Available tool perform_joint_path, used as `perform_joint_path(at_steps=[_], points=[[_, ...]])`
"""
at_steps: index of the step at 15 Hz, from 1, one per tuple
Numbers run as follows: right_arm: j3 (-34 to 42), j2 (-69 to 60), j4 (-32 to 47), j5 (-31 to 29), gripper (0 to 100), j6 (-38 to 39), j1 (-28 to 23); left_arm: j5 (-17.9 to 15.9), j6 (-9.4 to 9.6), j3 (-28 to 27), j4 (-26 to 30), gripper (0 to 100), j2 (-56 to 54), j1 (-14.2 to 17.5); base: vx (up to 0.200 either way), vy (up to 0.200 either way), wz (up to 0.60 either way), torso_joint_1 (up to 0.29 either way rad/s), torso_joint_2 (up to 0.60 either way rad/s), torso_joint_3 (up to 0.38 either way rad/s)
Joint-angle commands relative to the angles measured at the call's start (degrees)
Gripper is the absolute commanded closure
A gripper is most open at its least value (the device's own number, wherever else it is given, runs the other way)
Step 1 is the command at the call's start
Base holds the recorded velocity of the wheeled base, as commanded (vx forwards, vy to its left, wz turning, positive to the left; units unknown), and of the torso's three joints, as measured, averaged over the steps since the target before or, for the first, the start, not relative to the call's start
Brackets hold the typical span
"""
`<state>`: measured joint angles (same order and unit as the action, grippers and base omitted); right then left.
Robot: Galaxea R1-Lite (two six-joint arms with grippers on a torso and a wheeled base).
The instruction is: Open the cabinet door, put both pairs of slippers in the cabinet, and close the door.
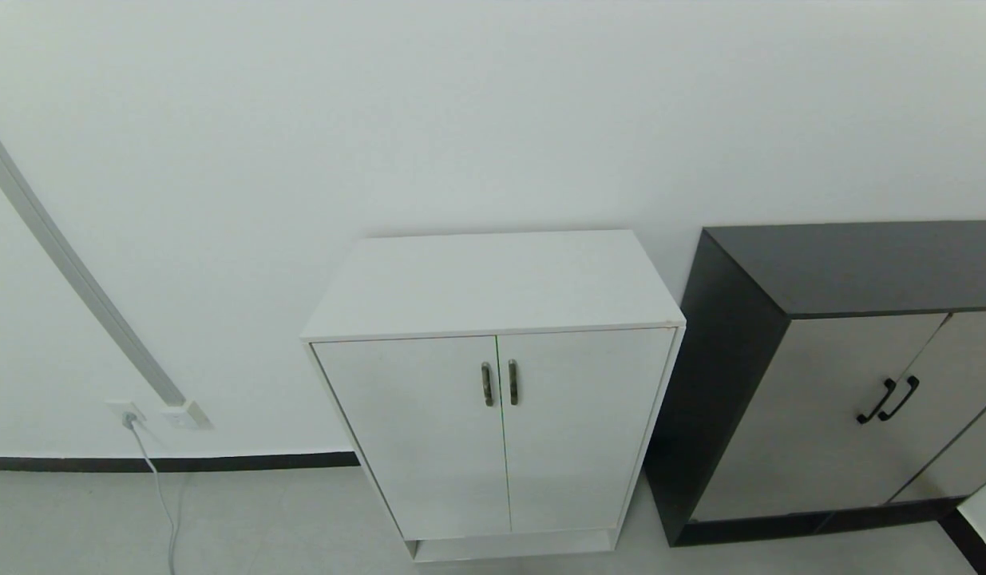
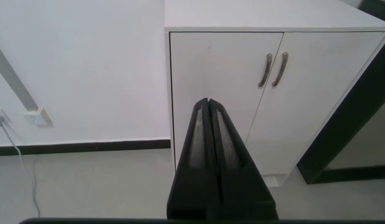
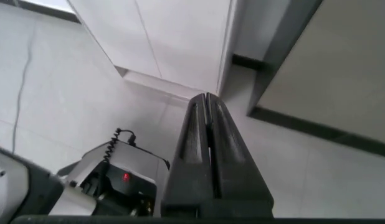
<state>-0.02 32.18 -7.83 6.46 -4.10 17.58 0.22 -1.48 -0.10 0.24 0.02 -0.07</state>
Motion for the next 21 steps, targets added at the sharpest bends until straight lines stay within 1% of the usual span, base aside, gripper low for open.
perform_joint_path(at_steps=[1,4,7,9,13,16,18,20,21], points=[[0.0,-6.1,3.5,1.2,100,0.0,0.6,0.0,-0.02,0.0,0.0,100,0.1,0.0,0.000,0.000,0.00,0.000,0.00,0.000],[0.0,-9.9,8.1,1.4,100,0.1,1.9,0.0,-0.02,0.0,0.0,100,0.1,0.1,0.000,0.000,0.00,0.000,0.00,0.000],[0.0,-10.6,8.0,1.1,100,0.3,1.7,0.0,-0.02,0.0,0.0,100,0.0,0.0,0.000,0.000,0.00,0.000,0.00,0.000],[0.0,-13.2,8.0,0.1,100,0.2,-2.4,0.0,-0.02,0.0,0.0,100,0.1,0.0,0.000,0.000,0.00,0.000,0.00,0.000],[0.0,-19.9,8.0,0.1,100,0.3,-9.9,0.0,-0.02,0.0,0.0,100,0.1,0.0,0.000,0.000,0.00,0.000,0.00,0.000],[0.0,-26.6,8.0,0.0,100,1.2,-10.5,0.0,-0.02,0.0,0.0,100,0.1,0.0,0.000,0.000,0.00,0.000,0.00,0.000],[0.0,-26.6,8.0,-2.5,100,1.3,-10.5,0.0,-0.02,0.0,0.0,100,0.1,0.0,0.000,0.000,0.00,0.000,0.00,0.000],[0.0,-26.2,8.0,-2.6,100,1.2,-11.2,0.0,-0.02,0.0,0.1,100,0.1,0.0,0.000,0.000,0.00,0.000,0.00,0.000],[0.0,-25.4,8.0,-2.6,100,1.3,-12.6,0.0,0.07,0.0,0.1,100,0.1,0.0,0.000,0.000,0.00,0.000,0.00,0.000]])
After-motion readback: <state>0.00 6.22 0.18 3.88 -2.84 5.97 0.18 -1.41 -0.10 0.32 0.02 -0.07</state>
